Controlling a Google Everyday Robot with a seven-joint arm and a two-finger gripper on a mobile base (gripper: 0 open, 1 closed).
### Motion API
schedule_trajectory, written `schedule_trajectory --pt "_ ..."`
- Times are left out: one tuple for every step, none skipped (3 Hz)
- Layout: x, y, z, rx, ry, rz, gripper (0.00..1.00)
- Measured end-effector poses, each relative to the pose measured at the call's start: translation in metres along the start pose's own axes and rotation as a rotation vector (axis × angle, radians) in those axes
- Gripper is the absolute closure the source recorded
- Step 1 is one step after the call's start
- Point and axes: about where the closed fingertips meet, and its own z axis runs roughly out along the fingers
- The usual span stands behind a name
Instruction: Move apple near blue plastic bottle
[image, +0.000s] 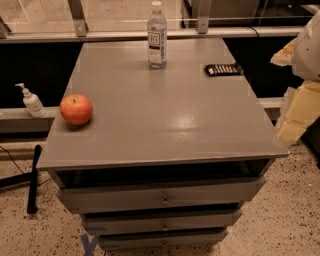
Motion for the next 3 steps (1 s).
schedule_trajectory --pt "0.0 0.0 0.0 0.0 0.0 0.0 0.0" --pt "-0.005 0.001 -0.002 -0.005 -0.025 -0.004 0.0" --pt "-0.027 0.009 0.011 -0.048 -0.134 -0.004 0.0"
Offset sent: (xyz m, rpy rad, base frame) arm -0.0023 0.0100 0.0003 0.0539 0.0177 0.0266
